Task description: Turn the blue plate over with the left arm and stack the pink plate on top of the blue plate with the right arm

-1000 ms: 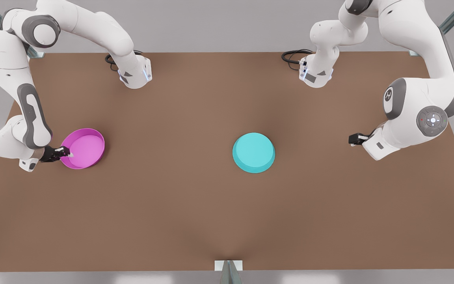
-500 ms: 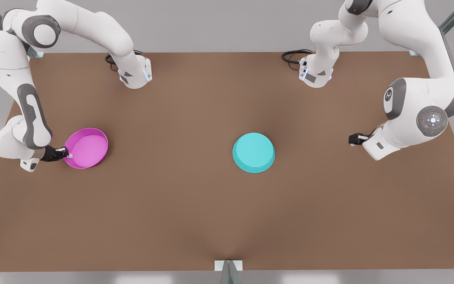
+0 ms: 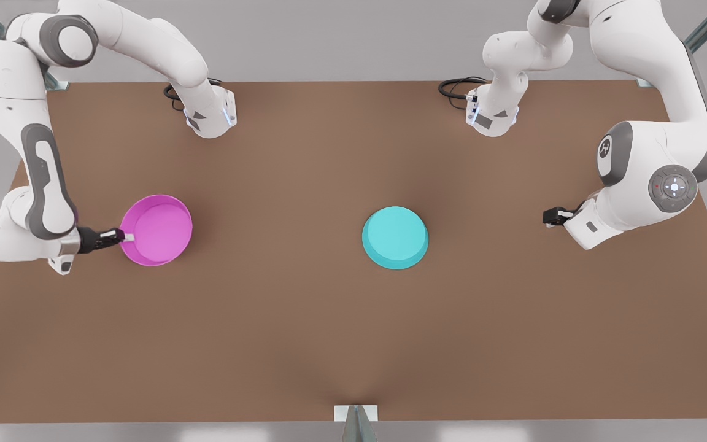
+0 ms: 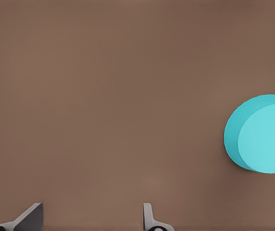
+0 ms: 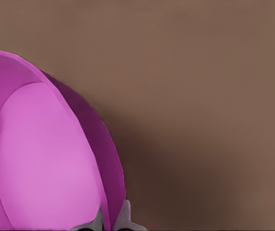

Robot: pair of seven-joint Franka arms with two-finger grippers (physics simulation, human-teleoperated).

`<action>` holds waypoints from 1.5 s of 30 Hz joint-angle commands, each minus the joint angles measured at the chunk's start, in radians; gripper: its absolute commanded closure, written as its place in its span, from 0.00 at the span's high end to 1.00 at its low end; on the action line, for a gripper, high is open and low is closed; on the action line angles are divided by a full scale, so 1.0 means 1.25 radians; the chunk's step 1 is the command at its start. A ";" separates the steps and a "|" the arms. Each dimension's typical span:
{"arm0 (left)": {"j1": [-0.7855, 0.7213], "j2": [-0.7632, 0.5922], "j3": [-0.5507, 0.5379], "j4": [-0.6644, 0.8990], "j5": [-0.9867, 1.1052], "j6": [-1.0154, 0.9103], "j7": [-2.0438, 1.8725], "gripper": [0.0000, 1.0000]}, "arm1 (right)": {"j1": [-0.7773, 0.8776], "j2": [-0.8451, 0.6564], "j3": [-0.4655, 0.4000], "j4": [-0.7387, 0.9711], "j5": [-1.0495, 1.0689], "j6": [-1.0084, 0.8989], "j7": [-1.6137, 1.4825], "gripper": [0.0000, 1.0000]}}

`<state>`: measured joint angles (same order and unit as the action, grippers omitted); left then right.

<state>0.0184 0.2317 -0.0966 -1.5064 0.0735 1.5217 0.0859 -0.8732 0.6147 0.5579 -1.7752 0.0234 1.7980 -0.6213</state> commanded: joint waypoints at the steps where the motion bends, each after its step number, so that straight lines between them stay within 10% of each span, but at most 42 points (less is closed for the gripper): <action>1: 0.000 0.000 0.000 0.000 0.000 0.000 0.000 1.00 | 0.000 0.000 0.015 0.009 -0.003 -0.015 0.007 0.21; 3: 0.000 0.000 0.000 0.000 0.000 0.000 0.000 1.00 | 0.041 0.000 0.096 0.073 -0.004 -0.092 0.146 0.21; 18: 0.000 0.000 0.002 0.000 0.000 0.000 0.000 1.00 | 0.746 0.048 0.090 0.208 0.121 0.179 0.826 0.21; 45: 0.000 0.000 0.002 0.000 -0.001 0.000 -0.001 1.00 | 0.978 0.148 -0.041 0.237 0.108 0.354 0.915 0.22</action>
<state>0.0184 0.2317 -0.0935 -1.5064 0.0720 1.5217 0.0852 0.3506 0.7992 0.5024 -1.4789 0.1665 2.2440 0.5178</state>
